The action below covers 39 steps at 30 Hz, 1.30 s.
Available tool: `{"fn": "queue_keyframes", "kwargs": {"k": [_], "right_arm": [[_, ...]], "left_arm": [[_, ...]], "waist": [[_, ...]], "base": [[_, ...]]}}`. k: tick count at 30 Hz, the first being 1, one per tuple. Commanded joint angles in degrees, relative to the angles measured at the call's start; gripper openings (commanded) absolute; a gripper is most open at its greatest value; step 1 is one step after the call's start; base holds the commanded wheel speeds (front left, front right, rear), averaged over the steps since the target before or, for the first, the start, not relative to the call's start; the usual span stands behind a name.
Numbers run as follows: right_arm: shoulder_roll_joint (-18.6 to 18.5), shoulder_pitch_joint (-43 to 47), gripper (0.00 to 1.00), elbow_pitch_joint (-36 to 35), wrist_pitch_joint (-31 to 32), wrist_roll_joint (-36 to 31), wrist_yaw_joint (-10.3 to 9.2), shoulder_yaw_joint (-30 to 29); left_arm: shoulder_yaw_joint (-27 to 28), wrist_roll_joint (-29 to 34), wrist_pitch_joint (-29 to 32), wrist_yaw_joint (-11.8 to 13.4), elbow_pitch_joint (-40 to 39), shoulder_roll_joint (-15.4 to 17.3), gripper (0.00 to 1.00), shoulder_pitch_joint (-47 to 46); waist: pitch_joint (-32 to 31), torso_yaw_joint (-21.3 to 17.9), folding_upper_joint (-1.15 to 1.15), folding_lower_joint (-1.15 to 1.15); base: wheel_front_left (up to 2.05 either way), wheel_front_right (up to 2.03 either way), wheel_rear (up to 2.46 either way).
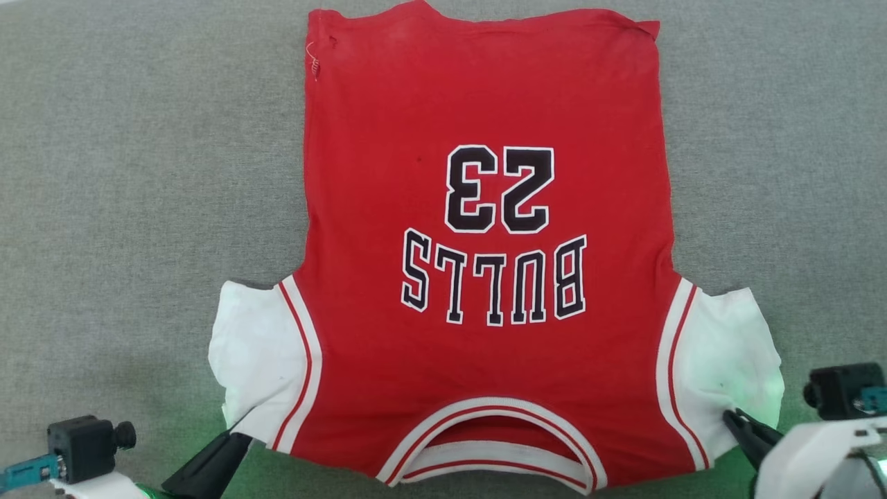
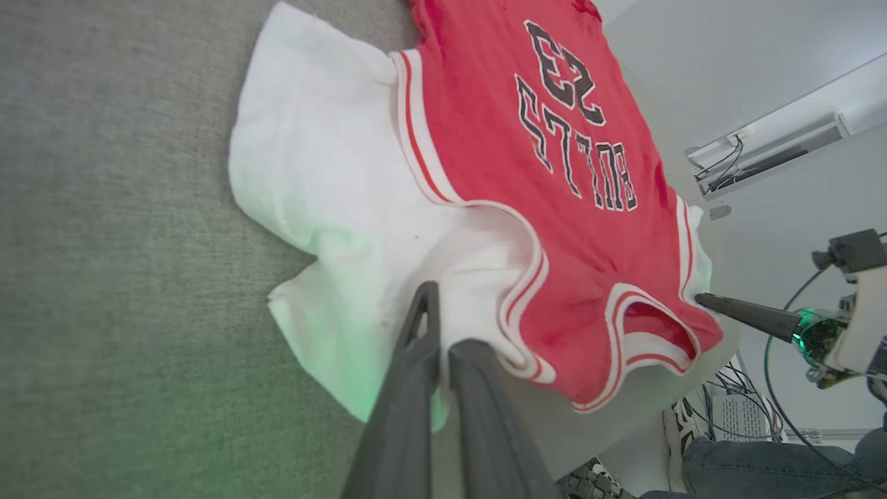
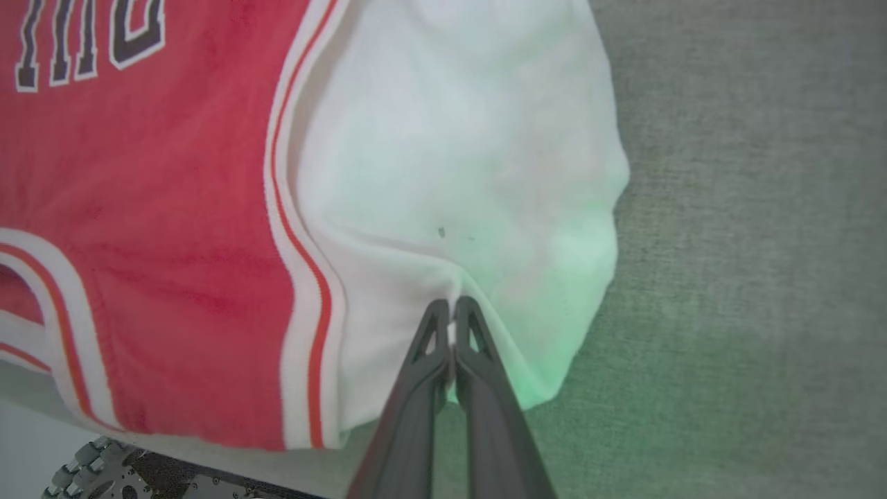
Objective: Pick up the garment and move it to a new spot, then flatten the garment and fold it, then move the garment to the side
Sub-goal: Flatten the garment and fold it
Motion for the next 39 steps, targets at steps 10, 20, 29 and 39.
{"fn": "queue_keyframes", "kwargs": {"k": [10,20,29,39], "right_arm": [[-1.54,-2.7,1.0,2.73,-2.33,-2.29,-0.16,0.92],[-6.24,-20.08,1.0,-4.61,4.09,-3.11,-0.09,-4.38],[-8.41,-51.64,1.0,15.77,8.49,-12.96,-0.1,-3.23],[-6.97,-67.07,1.0,33.96,14.07,-21.23,-0.1,-2.4]], "left_arm": [[-3.1,0.72,-0.31,0.15,2.94,-1.45,0.0,-4.55],[-3.49,2.85,-0.31,0.15,0.32,-2.22,0.0,-6.87],[-6.63,5.9,-0.31,0.15,-3.21,-3.25,0.0,-13.6],[-9.78,6.16,-0.3,0.15,-3.2,-5.26,0.0,-18.41]], "waist": [[1.02,1.29,0.0,0.0],[4.61,3.35,0.0,0.0],[11.84,9.4,0.0,0.0],[16.31,13.62,0.0,0.0]], "base": [[0.0,0.0,0.0],[0.0,0.0,0.0],[0.0,0.0,0.0],[0.0,0.0,0.0]]}}
